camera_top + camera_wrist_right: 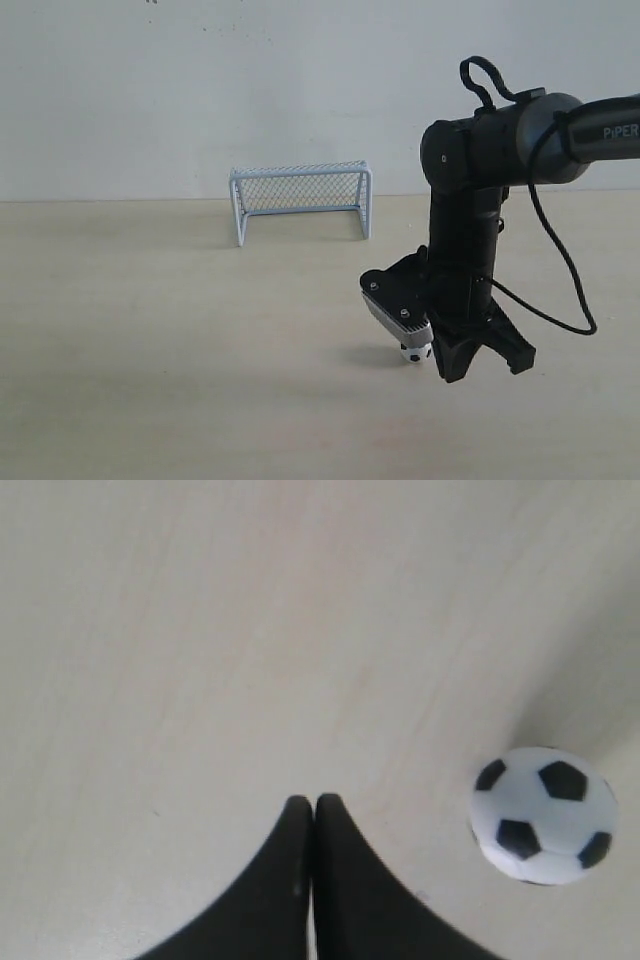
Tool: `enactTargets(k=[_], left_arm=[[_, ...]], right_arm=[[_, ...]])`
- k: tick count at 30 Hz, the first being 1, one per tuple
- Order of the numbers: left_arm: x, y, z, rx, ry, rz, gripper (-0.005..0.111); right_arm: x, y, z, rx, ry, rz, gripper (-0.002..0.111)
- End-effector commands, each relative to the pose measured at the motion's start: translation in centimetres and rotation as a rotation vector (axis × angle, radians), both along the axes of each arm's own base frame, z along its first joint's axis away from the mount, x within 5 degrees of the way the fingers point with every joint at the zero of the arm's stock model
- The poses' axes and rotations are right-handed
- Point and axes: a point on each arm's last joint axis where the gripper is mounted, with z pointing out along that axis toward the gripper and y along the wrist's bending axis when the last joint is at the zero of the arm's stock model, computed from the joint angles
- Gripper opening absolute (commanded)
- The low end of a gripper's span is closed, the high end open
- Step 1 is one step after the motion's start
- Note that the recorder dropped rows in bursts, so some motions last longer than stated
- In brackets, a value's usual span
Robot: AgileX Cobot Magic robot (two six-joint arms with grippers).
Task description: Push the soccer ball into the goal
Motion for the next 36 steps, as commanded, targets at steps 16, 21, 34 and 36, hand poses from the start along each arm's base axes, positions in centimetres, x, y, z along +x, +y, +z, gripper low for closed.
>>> enactTargets(k=[16,21,34,36], left_arm=[[0.0,0.0,-0.1,0.006,-0.003,0.002,0.004],[0.0,0.0,-0.1,0.006,-0.003,0.002,0.004],[0.0,0.0,-0.1,0.006,-0.003,0.002,0.004],[0.0,0.0,-0.1,0.006,-0.003,0.002,0.004]], right_arm=[[2.3,0.0,13.9,0.501,-0.661,-0.997,0.000],[0.0,-2.1,14.1,0.286,-0.520,-1.175,0.000],[-3.5,-8.1,12.3,-0.055,-0.339,-1.513,0.000],[-4.6,-8.6,12.4,-0.022,-0.357,-1.550,0.000]])
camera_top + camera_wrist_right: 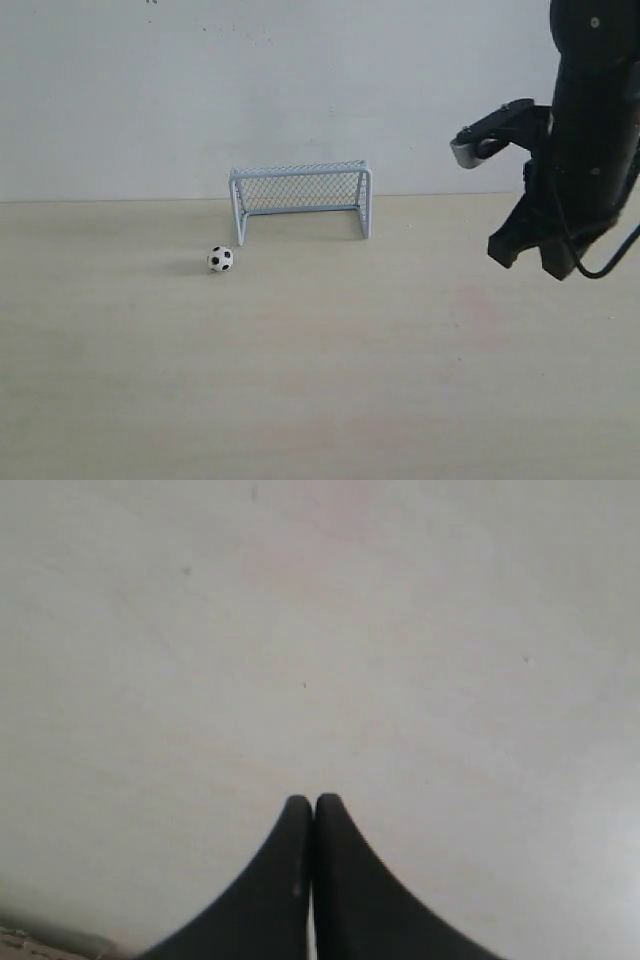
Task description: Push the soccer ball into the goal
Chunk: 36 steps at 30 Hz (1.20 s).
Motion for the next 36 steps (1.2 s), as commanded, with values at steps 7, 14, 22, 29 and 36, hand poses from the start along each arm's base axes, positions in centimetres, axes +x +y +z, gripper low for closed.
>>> enactTargets(k=[7,14,22,29,36], left_arm=[[0.0,0.0,-0.1,0.006,-0.003,0.002,0.004],[0.0,0.0,-0.1,0.006,-0.003,0.002,0.004],[0.0,0.0,-0.1,0.006,-0.003,0.002,0.004],[0.0,0.0,-0.1,0.006,-0.003,0.002,0.004],[0.0,0.0,-0.1,0.006,-0.003,0.002,0.004]], right_arm=[[-6.0,-2.3,1.6,0.222,-0.349,-0.239,0.000],[-9.5,-3.1,1.3,0.334,-0.520,-0.223,0.000],[-10.1,-3.4,1.8,0.334,-0.525,-0.226,0.000],[-10.1,-3.4,1.8,0.335,-0.524,-0.228,0.000],[-10.2,-3.4,1.8,0.336,-0.528,-0.228,0.000]])
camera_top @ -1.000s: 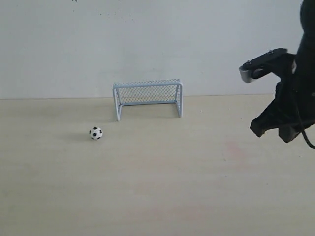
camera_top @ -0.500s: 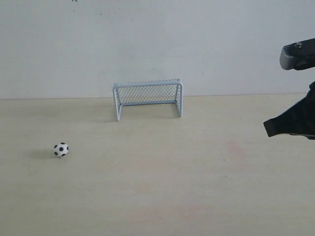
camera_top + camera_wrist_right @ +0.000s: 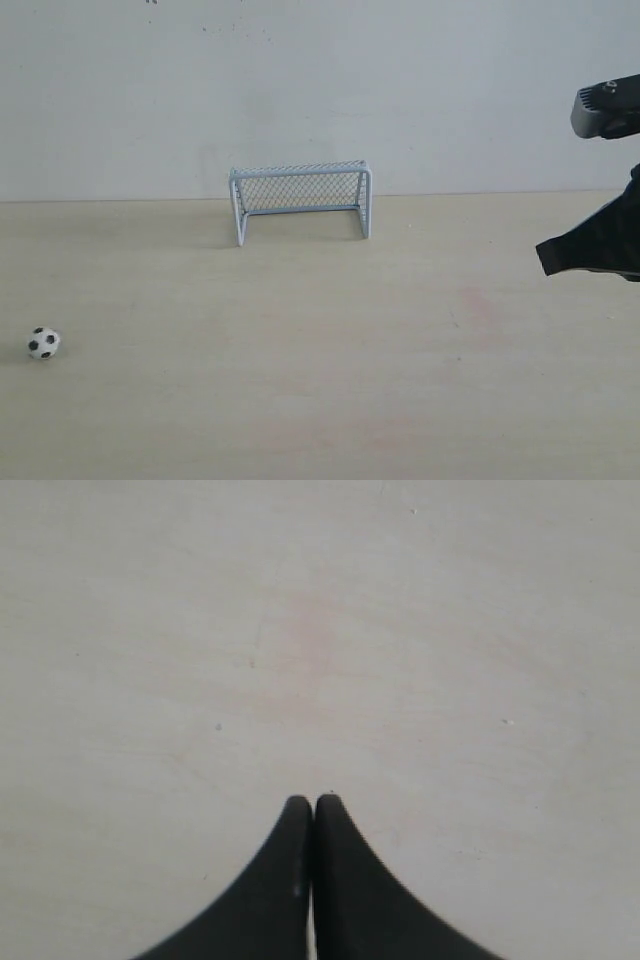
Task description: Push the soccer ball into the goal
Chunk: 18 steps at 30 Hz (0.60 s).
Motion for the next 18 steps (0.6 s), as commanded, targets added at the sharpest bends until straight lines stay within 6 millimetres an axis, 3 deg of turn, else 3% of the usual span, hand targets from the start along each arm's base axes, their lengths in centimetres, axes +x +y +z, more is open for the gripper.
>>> enactTargets(k=[1,6,11,18], left_arm=[[0.0,0.0,-0.1,0.006,-0.003,0.002,0.004],[0.0,0.0,-0.1,0.006,-0.003,0.002,0.004],[0.0,0.0,-0.1,0.006,-0.003,0.002,0.004],[0.0,0.0,-0.1,0.006,-0.003,0.002,0.004]], right_arm=[[-0.4,-0.2,0.4,0.007,-0.021,-0.004,0.000],[-2.1,-0.8,2.8,0.032,-0.127,0.000,0.000],[-5.2,-1.9,5.9,0.057,-0.297,0.010,0.000],[-9.5,-3.3,7.2,0.110,-0.593,0.036,0.000]])
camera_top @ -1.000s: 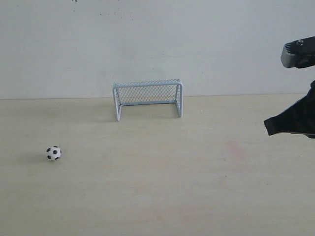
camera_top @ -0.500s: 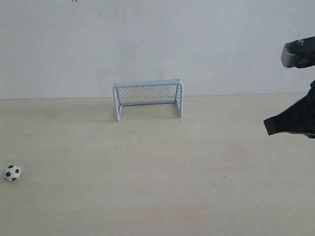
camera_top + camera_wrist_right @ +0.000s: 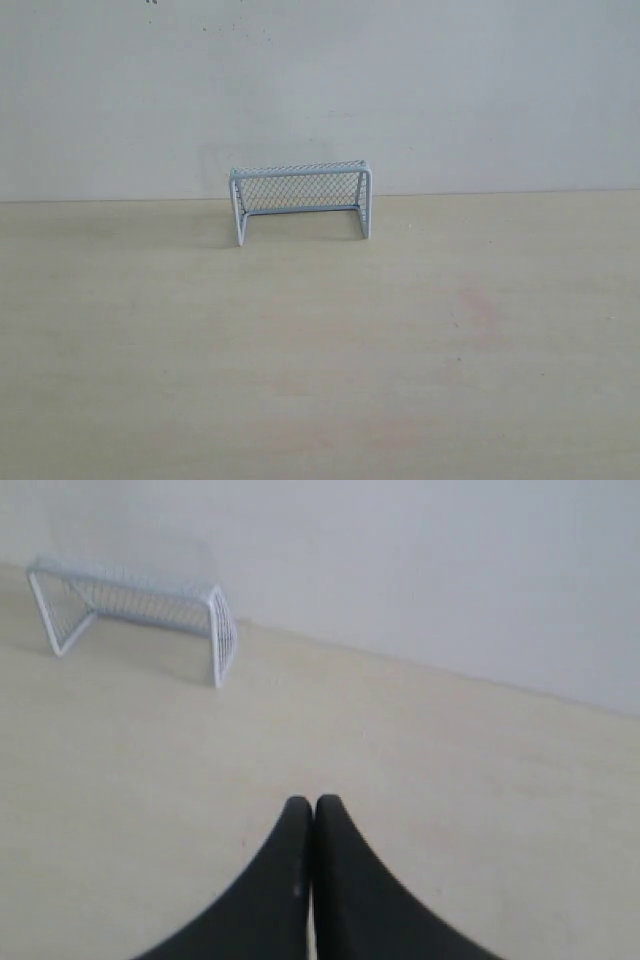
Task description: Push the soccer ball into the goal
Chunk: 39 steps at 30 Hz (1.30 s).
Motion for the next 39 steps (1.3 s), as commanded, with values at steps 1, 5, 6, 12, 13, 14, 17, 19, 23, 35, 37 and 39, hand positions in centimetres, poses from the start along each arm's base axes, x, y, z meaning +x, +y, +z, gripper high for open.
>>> enactTargets(k=[1,5,6,12,13,14,17,19,23,35,37,39], left_arm=[[0.0,0.0,-0.1,0.006,-0.003,0.002,0.004],[0.0,0.0,-0.1,0.006,-0.003,0.002,0.004],[0.0,0.0,-0.1,0.006,-0.003,0.002,0.004],[0.0,0.0,-0.1,0.006,-0.003,0.002,0.004],[0.0,0.0,-0.1,0.006,-0.003,0.002,0.004],[0.0,0.0,-0.1,0.006,-0.003,0.002,0.004],[0.0,0.0,-0.1,0.006,-0.003,0.002,0.004],[0.0,0.0,-0.1,0.006,-0.003,0.002,0.004],[0.0,0.0,-0.1,0.006,-0.003,0.002,0.004],[0.0,0.0,-0.1,0.006,-0.003,0.002,0.004],[0.0,0.0,-0.1,0.006,-0.003,0.002,0.004],[0.0,0.0,-0.1,0.006,-0.003,0.002,0.004]], right_arm=[[-2.4,-1.0,0.0,0.027,-0.202,0.006,0.000],[-3.8,-2.0,-2.4,0.070,-0.221,-0.050,0.000],[-4.1,-2.2,-3.0,0.073,-0.218,-0.066,0.000],[-5.7,-3.6,-8.5,0.081,-0.196,-0.180,0.000],[-5.9,-3.7,-9.2,0.083,-0.211,-0.187,0.000],[-6.3,-3.7,-10.4,0.087,-0.238,-0.191,0.000],[-7.0,-3.7,-12.9,0.091,-0.258,-0.186,0.000],[-7.5,-3.7,-14.6,0.089,-0.239,-0.186,0.000],[-8.4,-3.8,-16.0,0.093,-0.269,-0.186,0.000],[-10.0,-4.2,-17.3,0.084,-0.177,-0.235,0.000],[-10.0,-4.2,-17.3,0.084,-0.177,-0.235,0.000],[-10.0,-4.2,-17.3,0.084,-0.177,-0.235,0.000]])
